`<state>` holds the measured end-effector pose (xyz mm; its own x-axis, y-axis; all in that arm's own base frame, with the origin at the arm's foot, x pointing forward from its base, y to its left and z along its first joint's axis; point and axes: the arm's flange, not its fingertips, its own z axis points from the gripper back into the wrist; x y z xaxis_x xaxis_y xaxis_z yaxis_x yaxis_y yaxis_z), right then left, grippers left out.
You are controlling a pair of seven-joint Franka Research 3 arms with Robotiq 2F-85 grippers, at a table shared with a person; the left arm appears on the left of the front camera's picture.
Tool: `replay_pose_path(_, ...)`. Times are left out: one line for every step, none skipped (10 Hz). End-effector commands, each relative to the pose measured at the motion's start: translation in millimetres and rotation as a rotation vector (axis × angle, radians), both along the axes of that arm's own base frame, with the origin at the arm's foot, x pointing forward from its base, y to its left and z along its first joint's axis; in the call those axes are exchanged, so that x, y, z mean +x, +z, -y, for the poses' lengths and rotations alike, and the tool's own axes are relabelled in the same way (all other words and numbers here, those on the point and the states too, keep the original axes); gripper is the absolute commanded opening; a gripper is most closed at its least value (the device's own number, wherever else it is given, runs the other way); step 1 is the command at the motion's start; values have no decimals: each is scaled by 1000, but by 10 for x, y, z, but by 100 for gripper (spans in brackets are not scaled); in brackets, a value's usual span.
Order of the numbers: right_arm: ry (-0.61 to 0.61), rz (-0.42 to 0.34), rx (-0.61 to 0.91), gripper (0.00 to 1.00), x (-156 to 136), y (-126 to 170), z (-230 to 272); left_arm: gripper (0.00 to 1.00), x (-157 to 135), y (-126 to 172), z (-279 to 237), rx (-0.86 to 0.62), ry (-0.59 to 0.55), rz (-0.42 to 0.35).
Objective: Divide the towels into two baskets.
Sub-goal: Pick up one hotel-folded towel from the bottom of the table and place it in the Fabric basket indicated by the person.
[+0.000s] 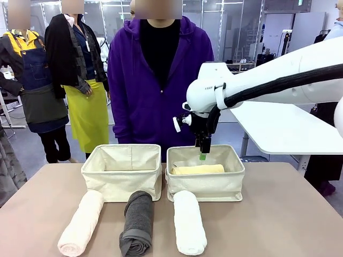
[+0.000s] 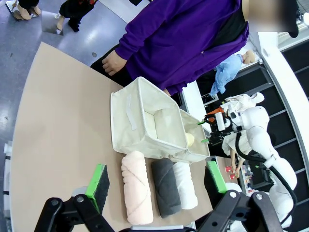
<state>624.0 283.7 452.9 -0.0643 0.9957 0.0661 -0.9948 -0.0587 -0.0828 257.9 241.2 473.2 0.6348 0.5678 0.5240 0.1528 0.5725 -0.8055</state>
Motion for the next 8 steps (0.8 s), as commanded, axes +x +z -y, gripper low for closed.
replay_pose_path(-127,-40,-5,100,-449,279,212,100,-5,8,-24,-14,-2,22)
replay_pose_path(-184,-96,59,100,-660,380,387,100,-5,8,-24,-14,-2,22)
replay_pose_path(-241,-134,117,100,-863,484,619,100,-5,8,-24,-14,-2,22)
replay_pose_path(-296,-184,220,100,-1057,577,910,100,-5,8,-24,-14,-2,22)
replay_pose_path(-388,-222,315,100,-1269,618,1270,100,-5,8,-24,-14,-2,22)
replay_pose_path(-455,-275,387,100,-1463,576,1550,100,-5,8,-24,-14,-2,22)
replay_pose_path(-513,-345,479,100,-1664,541,1892,100,-5,8,-24,-14,-2,22)
replay_pose_path(-595,-402,535,100,-1859,506,2315,100,-5,8,-24,-14,-2,22)
